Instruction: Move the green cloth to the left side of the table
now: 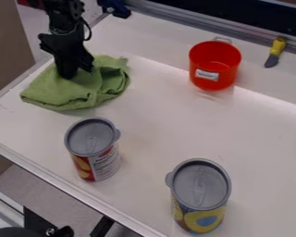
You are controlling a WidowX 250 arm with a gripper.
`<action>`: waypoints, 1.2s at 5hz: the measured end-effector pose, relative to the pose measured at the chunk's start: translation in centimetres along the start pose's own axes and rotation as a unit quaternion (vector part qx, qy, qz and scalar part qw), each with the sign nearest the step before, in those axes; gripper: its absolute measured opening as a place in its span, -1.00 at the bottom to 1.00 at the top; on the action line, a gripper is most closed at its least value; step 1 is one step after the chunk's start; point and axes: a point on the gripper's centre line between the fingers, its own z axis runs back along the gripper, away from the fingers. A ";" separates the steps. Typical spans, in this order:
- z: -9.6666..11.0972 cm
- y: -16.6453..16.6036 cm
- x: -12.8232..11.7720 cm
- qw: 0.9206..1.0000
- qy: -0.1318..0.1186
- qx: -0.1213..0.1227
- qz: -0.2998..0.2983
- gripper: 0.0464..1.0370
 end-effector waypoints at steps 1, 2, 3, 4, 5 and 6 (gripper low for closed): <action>0.1 -1.0 -0.3 1.000 0.012 -0.025 0.009 -0.99; 3.1 -1.6 0.1 0.997 0.010 -0.069 0.013 -0.99; 5.3 -1.8 0.3 0.997 -0.007 -0.077 0.030 -0.99; 6.9 -2.2 0.0 0.995 0.002 -0.092 0.033 -0.99; 7.5 -3.2 -0.5 0.995 0.006 -0.091 0.039 -0.99; 7.4 -5.9 -0.8 0.994 0.017 -0.099 0.037 -0.99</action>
